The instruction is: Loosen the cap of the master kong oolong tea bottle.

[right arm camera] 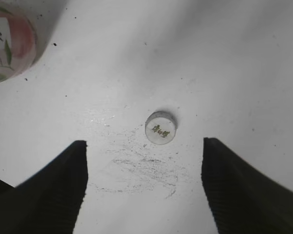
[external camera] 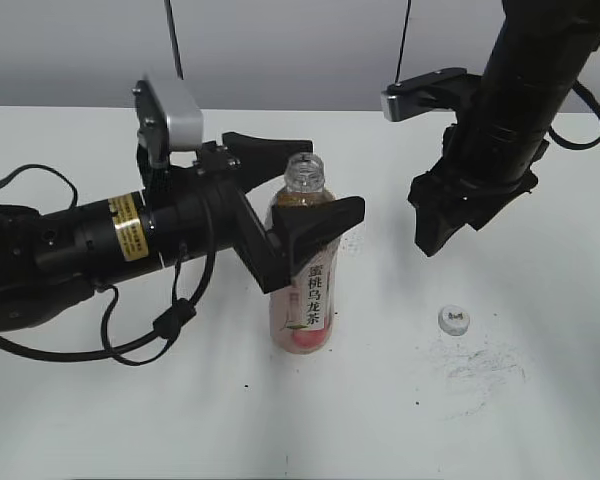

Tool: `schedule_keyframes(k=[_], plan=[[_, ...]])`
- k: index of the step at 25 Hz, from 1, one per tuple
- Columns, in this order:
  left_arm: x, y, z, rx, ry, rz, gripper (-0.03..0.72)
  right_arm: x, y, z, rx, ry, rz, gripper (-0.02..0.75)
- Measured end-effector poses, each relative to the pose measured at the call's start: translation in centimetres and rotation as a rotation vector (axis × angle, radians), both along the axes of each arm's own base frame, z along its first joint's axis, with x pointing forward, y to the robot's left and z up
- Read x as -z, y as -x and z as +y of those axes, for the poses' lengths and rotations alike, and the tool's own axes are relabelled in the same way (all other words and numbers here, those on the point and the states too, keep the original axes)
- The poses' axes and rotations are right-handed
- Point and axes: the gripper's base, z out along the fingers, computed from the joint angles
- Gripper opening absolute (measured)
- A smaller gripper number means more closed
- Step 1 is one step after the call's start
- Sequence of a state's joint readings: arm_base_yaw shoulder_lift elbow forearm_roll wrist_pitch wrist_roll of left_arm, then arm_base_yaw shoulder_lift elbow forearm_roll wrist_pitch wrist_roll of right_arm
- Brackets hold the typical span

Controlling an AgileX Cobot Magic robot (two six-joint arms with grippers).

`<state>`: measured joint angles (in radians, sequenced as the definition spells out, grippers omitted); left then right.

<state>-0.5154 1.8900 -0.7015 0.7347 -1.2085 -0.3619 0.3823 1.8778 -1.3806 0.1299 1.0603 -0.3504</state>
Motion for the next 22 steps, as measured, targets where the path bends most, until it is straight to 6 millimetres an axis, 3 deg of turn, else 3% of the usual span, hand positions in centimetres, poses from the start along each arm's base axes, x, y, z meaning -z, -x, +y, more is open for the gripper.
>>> schedule_keyframes(k=[12,18,22], plan=[[-5.7,0.7,0.8,-0.051,0.059,-0.131,0.587,-0.8,0.2,0.0,0.004,-0.014,-0.015,0.544],[-9.0,1.5,2.4,-0.18,-0.108,-0.164,0.587,-2.2,0.7,-0.6,0.031,0.019,-0.042,0.544],[-11.4,2.3,4.7,-0.349,-0.237,-0.131,0.585,-4.0,1.5,-1.1,0.053,0.024,-0.059,0.544]])
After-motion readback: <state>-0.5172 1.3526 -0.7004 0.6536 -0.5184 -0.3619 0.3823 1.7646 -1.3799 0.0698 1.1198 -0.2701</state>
